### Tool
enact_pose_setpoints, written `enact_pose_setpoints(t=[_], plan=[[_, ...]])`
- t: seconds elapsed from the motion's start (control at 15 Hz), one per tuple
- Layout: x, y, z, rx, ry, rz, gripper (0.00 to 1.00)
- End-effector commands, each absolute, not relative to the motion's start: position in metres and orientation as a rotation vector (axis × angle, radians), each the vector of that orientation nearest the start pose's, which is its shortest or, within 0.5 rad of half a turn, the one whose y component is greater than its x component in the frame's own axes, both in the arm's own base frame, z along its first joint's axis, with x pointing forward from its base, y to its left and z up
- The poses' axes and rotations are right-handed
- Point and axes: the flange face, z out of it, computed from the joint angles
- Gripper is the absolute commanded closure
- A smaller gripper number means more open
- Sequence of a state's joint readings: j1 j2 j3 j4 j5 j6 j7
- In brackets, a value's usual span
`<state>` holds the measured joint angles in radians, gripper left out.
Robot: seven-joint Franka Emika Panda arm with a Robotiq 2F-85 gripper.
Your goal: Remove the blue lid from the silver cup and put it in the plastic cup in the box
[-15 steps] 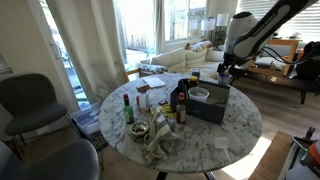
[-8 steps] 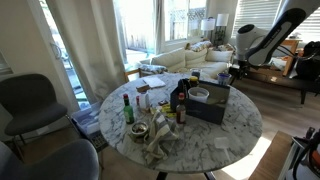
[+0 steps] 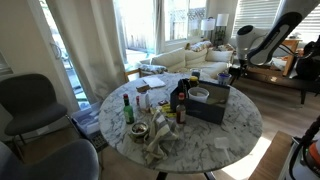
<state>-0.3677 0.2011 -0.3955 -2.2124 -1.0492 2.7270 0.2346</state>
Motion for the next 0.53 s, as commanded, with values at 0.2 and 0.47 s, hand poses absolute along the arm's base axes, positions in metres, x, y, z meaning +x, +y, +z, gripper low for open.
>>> enact_pose_setpoints(t=[0.2,0.47], plan=[[0.483,-0.370,0.308,2.578,-0.184,0.332,0.00],[0.491,-0.357,0.308,2.616,-0.192,0.324,0.00]])
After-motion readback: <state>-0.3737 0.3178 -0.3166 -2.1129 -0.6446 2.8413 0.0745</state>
